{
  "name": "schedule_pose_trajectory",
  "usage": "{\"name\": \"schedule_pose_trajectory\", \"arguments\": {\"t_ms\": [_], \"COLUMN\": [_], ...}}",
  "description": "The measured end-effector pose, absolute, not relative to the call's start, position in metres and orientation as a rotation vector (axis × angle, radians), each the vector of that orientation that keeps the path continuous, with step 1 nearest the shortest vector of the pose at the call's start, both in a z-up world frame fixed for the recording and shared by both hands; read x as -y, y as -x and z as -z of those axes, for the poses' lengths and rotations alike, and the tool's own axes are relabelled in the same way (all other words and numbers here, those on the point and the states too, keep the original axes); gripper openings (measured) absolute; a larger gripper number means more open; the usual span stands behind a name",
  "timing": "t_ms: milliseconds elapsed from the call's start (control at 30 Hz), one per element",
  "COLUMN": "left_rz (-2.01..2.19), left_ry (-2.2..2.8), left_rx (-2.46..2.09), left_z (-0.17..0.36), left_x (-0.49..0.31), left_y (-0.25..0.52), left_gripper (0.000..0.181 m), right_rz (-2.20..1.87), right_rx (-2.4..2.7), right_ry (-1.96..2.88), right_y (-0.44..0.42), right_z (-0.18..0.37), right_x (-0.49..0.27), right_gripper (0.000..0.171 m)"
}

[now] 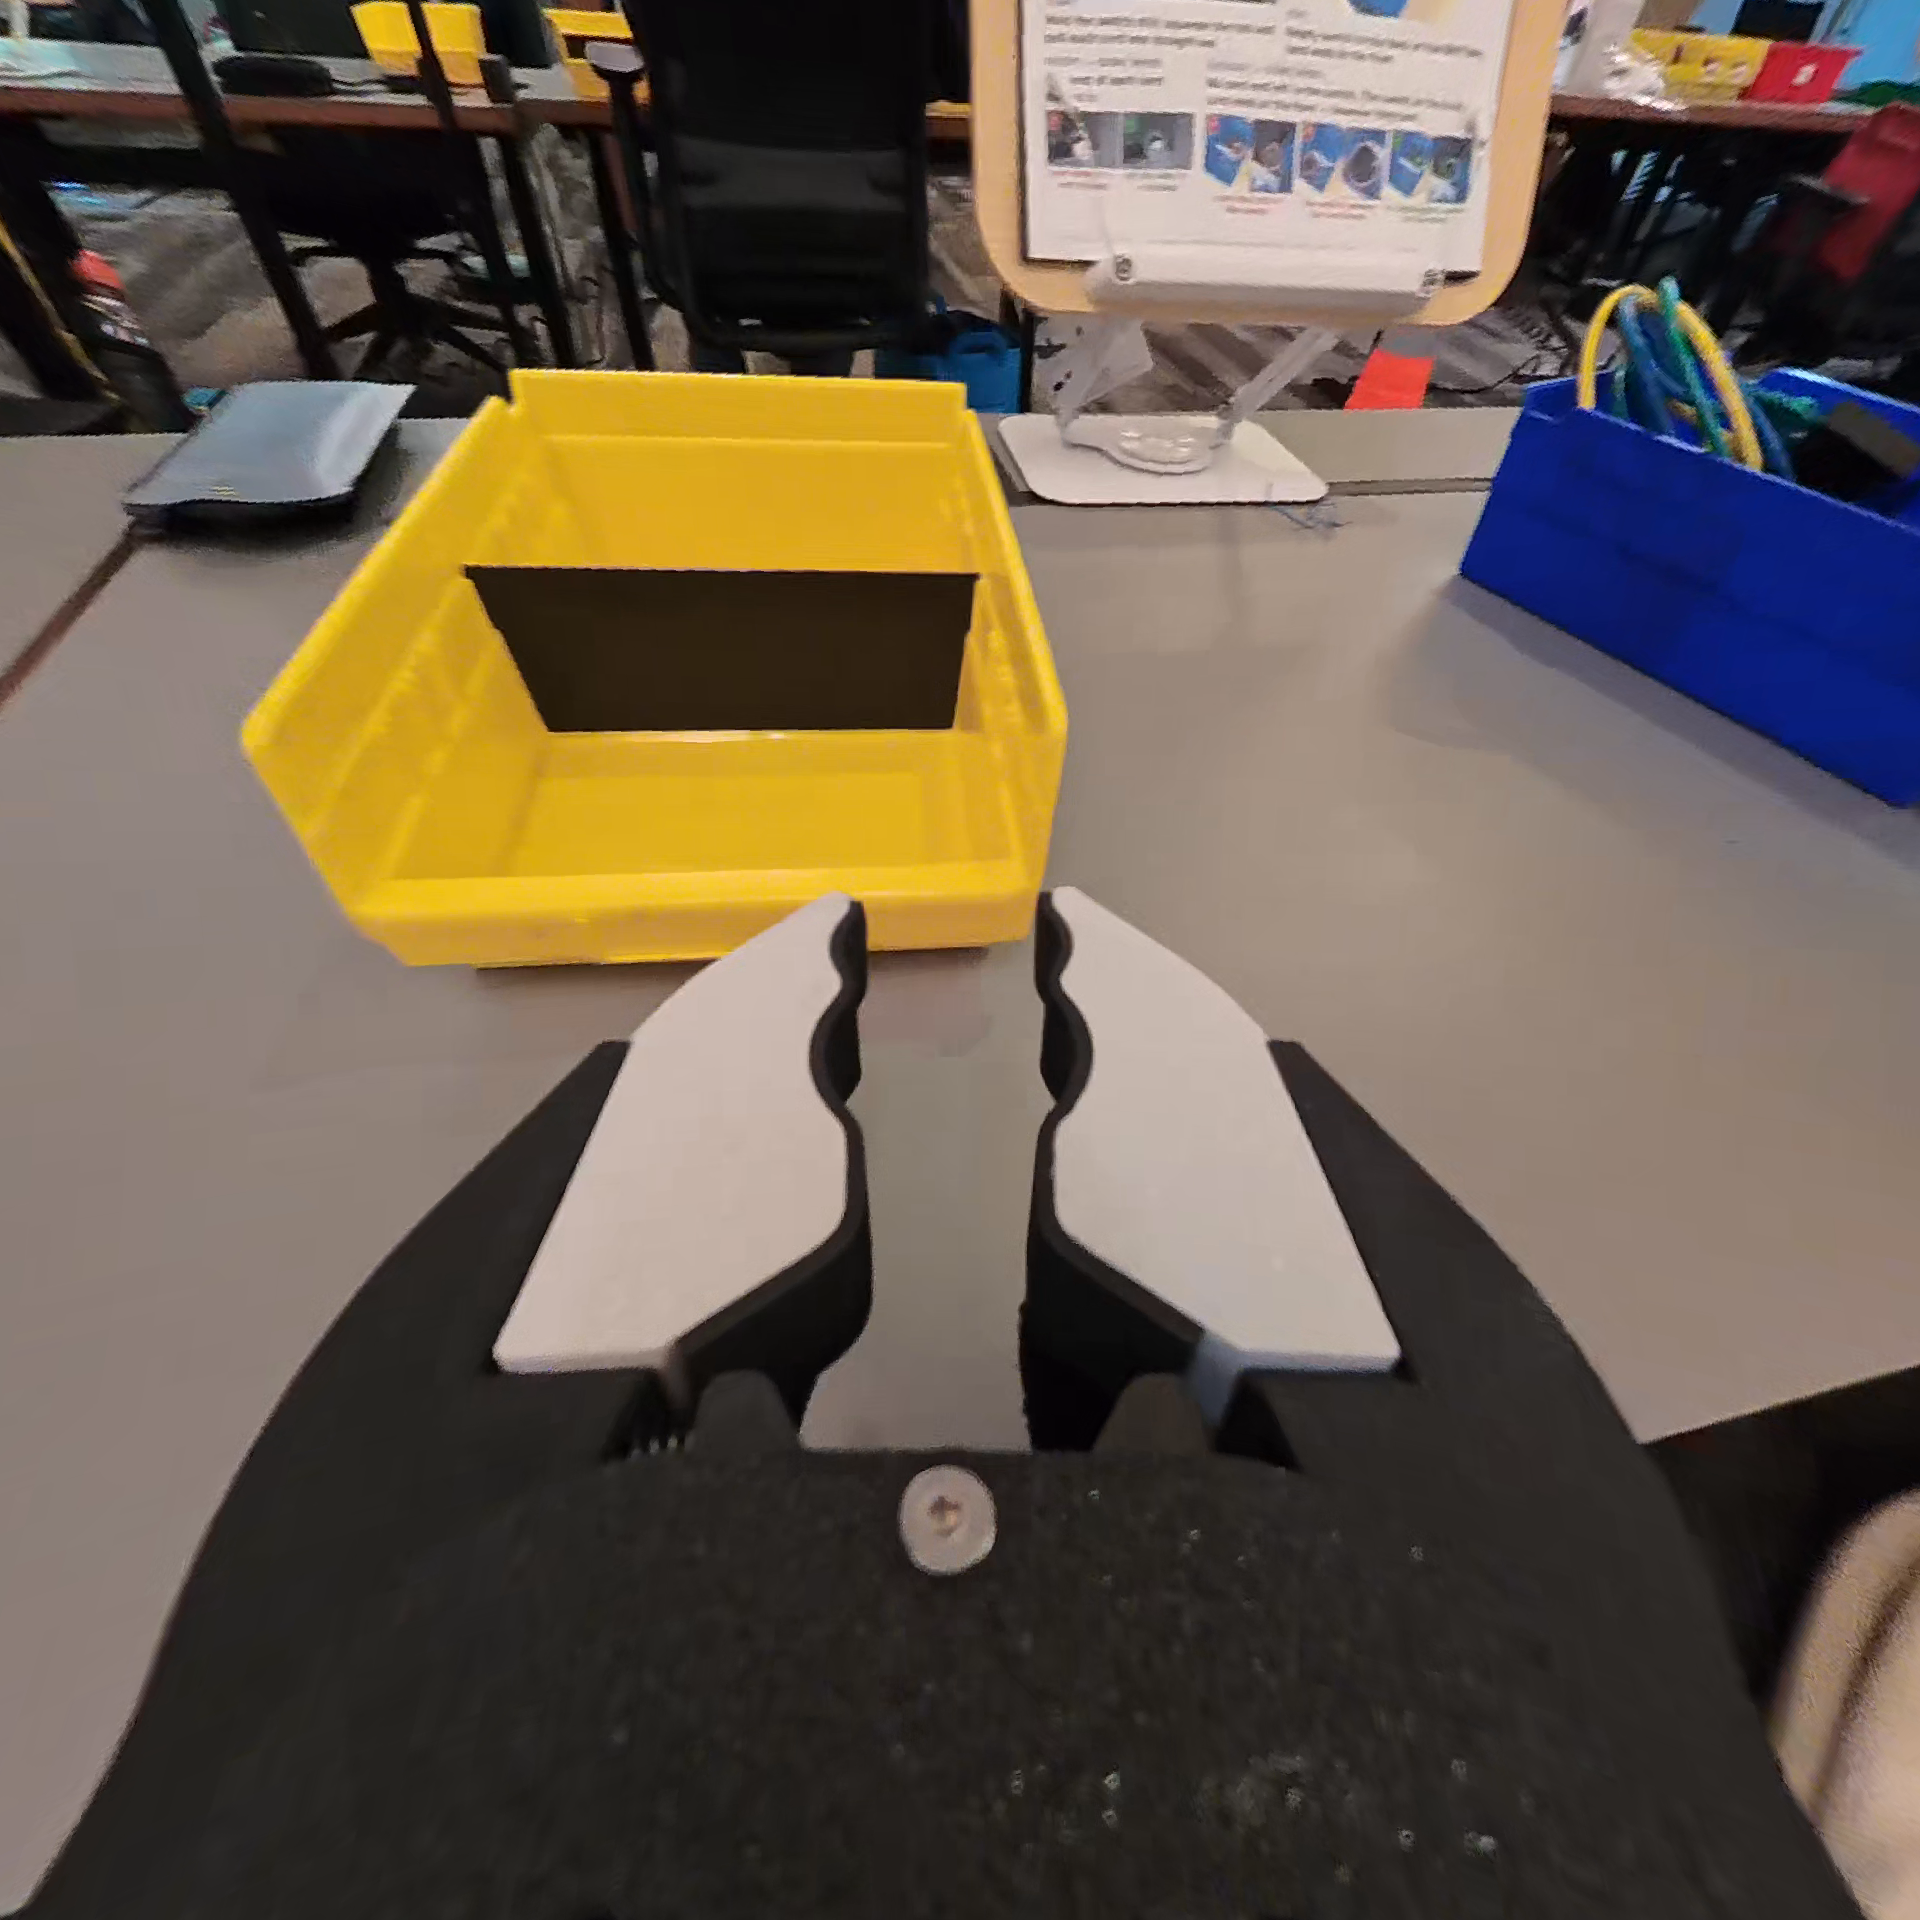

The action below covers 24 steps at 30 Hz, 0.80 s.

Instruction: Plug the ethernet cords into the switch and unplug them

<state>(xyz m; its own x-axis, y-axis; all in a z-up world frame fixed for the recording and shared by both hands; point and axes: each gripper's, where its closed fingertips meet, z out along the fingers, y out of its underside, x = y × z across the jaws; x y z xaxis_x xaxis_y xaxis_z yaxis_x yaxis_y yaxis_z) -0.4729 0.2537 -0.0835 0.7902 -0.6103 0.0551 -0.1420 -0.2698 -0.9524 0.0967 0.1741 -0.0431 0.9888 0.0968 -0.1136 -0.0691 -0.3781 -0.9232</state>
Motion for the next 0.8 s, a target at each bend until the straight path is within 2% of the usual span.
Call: {"name": "schedule_pose_trajectory", "arguments": {"t_ms": [200,267,367,800], "left_rz": [0.446,0.469,0.553,0.603], "left_ry": [1.831,1.854,1.868,1.921], "left_rx": [-0.624,-0.63,-0.599,-0.599], "left_z": [0.096,0.103,0.108,0.12], "left_x": [-0.26,-0.259,-0.255,-0.255], "left_y": [0.478,0.475,0.47,0.461], "left_gripper": [0.028,0.028,0.028,0.032], "right_rz": [0.086,0.18,0.26,0.019], "right_rx": [-0.079,-0.05,0.008,-0.147], "right_ry": [1.961,1.886,1.862,1.908], "right_y": [-0.077,-0.07,-0.068,-0.071], "right_z": [0.122,0.123,0.123,0.136], "right_x": [-0.112,-0.103,-0.101,-0.103], "right_gripper": [0.044,0.035,0.032,0.035]}}
